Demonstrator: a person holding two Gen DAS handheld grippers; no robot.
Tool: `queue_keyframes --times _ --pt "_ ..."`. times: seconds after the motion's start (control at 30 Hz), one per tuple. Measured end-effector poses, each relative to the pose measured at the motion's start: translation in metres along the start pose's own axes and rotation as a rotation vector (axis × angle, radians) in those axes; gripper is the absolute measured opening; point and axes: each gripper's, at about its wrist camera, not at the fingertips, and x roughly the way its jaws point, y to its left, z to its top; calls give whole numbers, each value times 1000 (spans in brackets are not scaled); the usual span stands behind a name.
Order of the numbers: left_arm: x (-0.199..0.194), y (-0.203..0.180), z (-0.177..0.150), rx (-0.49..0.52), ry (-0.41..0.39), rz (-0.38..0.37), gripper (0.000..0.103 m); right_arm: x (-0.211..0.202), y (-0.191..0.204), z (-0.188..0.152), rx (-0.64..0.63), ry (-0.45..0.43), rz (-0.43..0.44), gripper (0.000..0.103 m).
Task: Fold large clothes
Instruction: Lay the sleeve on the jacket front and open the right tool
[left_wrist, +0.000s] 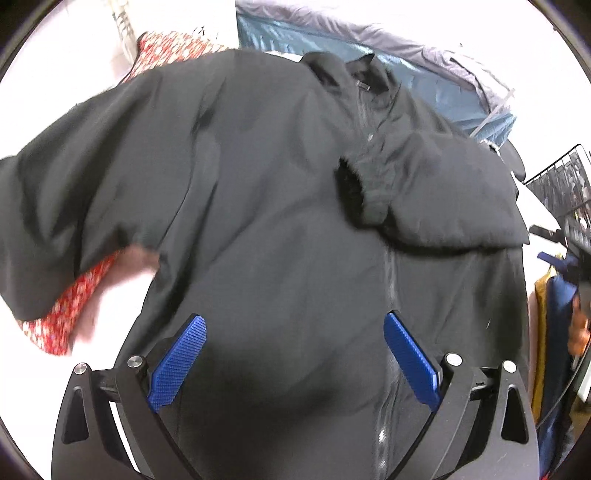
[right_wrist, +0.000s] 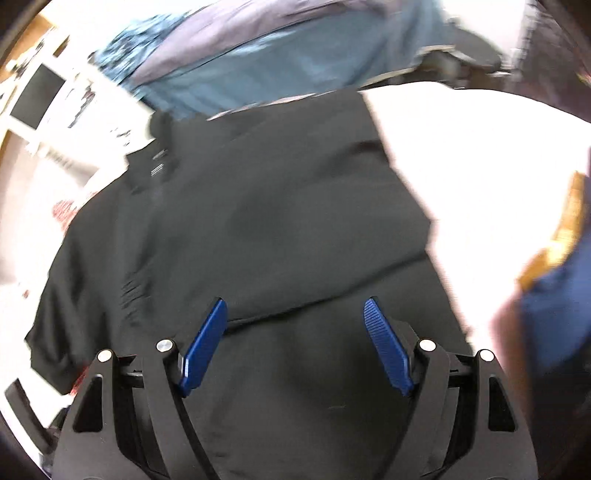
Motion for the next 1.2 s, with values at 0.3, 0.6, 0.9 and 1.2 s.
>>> queue_keyframes --times 0.3,0.6,0.9,1.2 --pt "33 -78 56 176 -19 2 95 5 24 13 -215 -42 -40 77" --pt "103 -129 74 276 58 22 96 76 70 16 -436 85 -177 78" --pt "161 -126 84 224 205 60 99 117 54 7 -450 183 -239 96" --pt "165 -124 86 218 189 52 99 122 48 20 -412 204 -228 98"
